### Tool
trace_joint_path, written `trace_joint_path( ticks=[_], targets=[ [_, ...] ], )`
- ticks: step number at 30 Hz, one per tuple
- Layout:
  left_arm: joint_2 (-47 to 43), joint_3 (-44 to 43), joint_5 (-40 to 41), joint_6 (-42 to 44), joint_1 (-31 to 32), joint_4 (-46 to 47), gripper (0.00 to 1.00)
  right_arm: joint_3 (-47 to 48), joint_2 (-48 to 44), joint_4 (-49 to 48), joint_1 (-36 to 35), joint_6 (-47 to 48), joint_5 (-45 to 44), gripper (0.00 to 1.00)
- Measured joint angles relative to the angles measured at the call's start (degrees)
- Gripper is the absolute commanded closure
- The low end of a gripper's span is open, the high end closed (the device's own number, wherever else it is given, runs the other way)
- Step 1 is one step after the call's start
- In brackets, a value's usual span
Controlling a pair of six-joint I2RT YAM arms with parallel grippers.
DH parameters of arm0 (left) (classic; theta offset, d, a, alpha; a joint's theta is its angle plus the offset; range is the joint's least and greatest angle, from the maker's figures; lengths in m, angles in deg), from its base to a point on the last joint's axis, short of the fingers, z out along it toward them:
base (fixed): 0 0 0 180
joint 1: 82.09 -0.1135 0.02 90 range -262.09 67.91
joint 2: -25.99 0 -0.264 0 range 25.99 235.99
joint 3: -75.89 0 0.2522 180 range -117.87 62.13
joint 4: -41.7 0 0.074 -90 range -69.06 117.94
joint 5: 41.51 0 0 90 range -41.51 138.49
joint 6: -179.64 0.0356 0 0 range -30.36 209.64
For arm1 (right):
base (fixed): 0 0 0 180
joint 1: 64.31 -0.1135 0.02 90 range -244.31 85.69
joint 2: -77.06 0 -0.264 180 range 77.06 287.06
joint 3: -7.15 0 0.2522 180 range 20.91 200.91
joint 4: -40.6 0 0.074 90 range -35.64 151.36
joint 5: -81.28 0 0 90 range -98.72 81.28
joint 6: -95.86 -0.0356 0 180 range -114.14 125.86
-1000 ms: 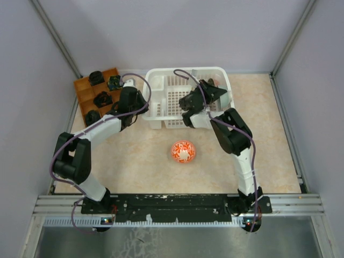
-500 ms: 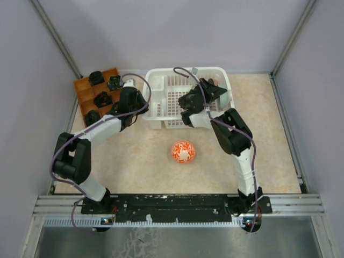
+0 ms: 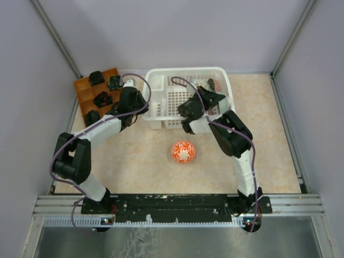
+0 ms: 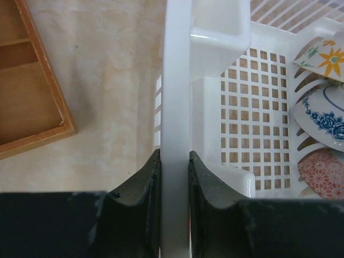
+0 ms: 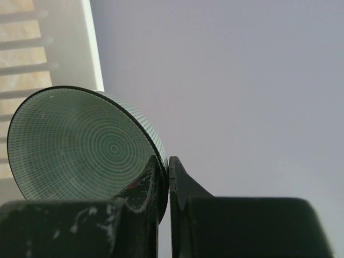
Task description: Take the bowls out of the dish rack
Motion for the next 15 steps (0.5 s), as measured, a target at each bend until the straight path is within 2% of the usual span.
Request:
trace_joint_path(
  ticks=[15],
  targets=[
    [-0.6, 0.4, 0.0, 0.0, 0.0, -0.5, 0.94, -4.4, -3.1, 3.2, -0.6, -0.4, 2.0, 1.00]
  ],
)
